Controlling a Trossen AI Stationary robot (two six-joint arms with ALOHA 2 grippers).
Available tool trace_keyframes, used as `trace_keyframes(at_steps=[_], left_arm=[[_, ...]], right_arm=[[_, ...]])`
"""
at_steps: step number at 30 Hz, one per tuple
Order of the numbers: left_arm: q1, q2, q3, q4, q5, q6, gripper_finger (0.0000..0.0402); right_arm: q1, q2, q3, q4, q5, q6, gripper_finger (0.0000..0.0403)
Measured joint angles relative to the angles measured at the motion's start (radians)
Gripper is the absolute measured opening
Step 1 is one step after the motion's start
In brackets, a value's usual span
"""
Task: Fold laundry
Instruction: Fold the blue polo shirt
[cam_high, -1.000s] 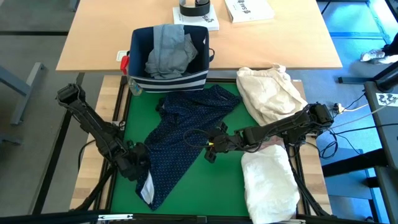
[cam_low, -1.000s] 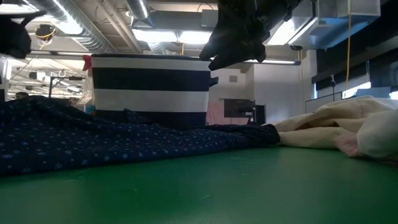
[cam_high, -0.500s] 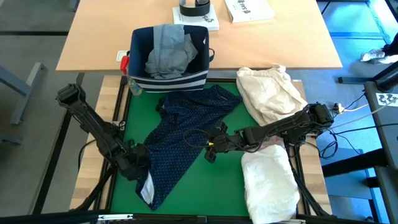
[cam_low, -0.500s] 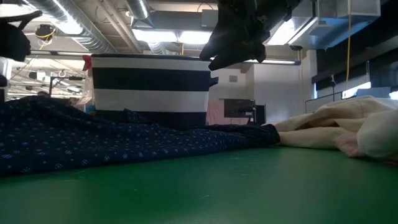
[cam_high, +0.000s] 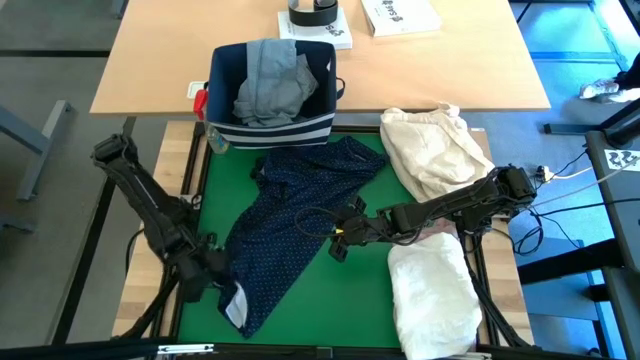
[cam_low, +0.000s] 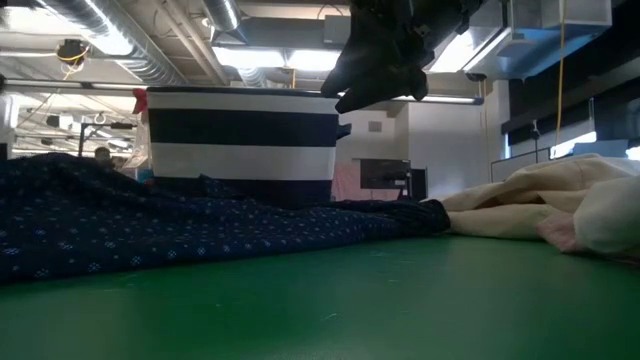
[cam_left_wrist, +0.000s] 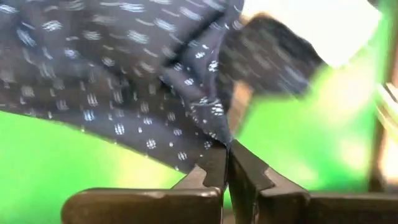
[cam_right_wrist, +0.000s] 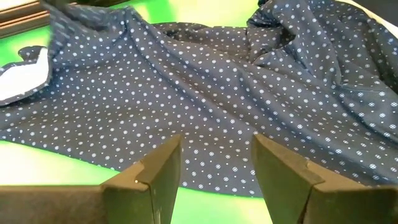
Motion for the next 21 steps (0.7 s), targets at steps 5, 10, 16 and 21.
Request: trace_keyframes(at_steps=[5,10,16,21], left_arm=[[-0.094,0.000,0.052,-0.138,0.131,0.085,0.0003],[-0.163,0.000,0.052,-0.208,0.228,0.133,0.0003],[-0.187,0.000,0.052,-0.259,0.119,0.152,0.0019],[-0.186,0.000,0.052,-0.291,0.144,0.150,0.0056]], right_arm=[[0.000,0.000,0.000,0.000,0.000,0.000,0.0195],[0.000,0.000,0.000,0.000,0.000,0.000,0.0195],[0.000,0.000,0.000,0.000,0.000,0.000,0.0195],[0.000,0.000,0.000,0.000,0.000,0.000,0.0195]])
